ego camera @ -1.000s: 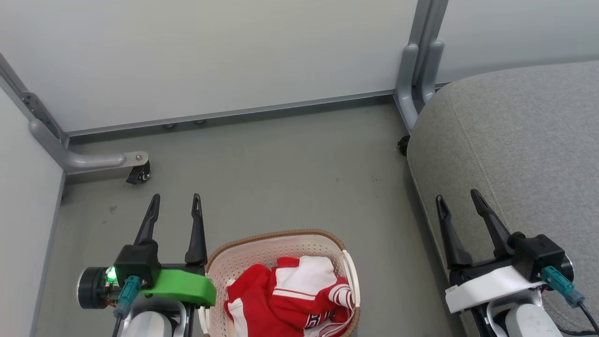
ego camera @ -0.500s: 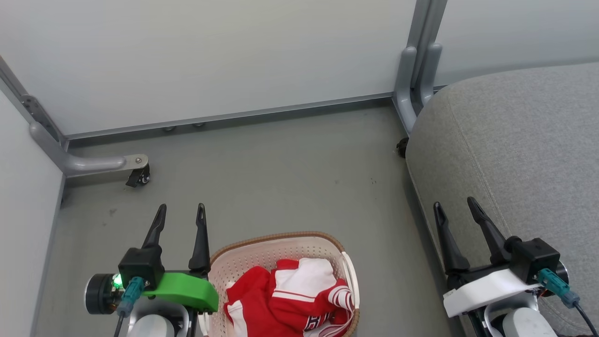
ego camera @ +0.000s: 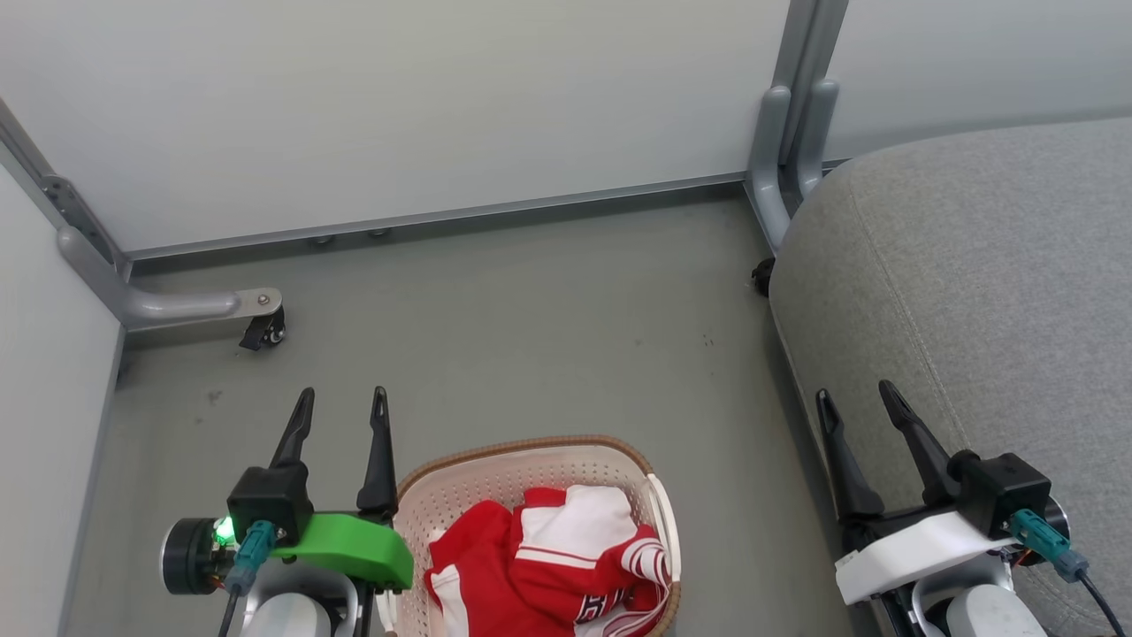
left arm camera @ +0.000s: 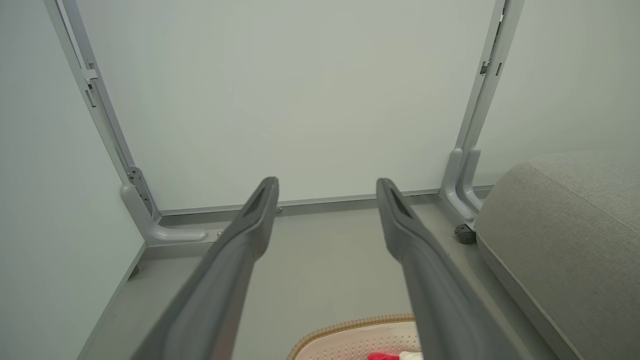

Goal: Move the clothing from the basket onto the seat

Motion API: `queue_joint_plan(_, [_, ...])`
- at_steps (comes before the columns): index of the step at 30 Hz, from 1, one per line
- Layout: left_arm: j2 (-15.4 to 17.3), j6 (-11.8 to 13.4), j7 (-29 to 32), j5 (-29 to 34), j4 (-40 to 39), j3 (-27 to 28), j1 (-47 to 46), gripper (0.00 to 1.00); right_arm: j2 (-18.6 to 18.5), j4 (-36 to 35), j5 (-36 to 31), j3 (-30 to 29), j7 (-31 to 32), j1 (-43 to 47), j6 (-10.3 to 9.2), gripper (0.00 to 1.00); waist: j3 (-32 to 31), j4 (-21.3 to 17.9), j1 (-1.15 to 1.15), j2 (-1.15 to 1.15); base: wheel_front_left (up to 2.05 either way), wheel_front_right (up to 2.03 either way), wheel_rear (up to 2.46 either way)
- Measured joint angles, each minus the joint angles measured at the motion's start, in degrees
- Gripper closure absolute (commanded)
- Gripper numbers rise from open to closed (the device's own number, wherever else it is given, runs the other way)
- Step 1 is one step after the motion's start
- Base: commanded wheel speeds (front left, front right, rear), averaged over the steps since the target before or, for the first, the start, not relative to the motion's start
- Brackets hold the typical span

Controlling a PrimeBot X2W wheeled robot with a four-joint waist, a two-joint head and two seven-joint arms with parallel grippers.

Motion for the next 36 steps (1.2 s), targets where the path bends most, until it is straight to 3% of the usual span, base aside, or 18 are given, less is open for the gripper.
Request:
queue_joint_plan(9, [0.22, -0.29, 0.0, 0.18, 0.51, -0.2, -1.3, 0.0, 0.01, -0.25, -0.09, 0.38, 0.0, -0.54, 0.0, 0.0, 0.96, -0.46, 0.0, 0.0, 0.0, 0.0, 0.0])
queue_joint_plan(17, [0.42, -2.19, 0.0, 1.25, 2.9, -2.13, -5.61, 0.0, 0.01, -2.55, -0.79, 0.26, 0.0, -2.45, 0.0, 0.0, 3.73, -2.02, 0.0, 0.0, 0.0, 0.0, 0.0])
queue_joint_plan(36, [2.32, -6.64, -0.02, 5.15, 19.18, -9.73, -21.8, 0.0, -0.01, -10.02, -0.19, 1.94, 0.0, -11.06, 0.0, 0.0, 17.76, -10.04, 0.0, 0.0, 0.0, 0.0, 0.0])
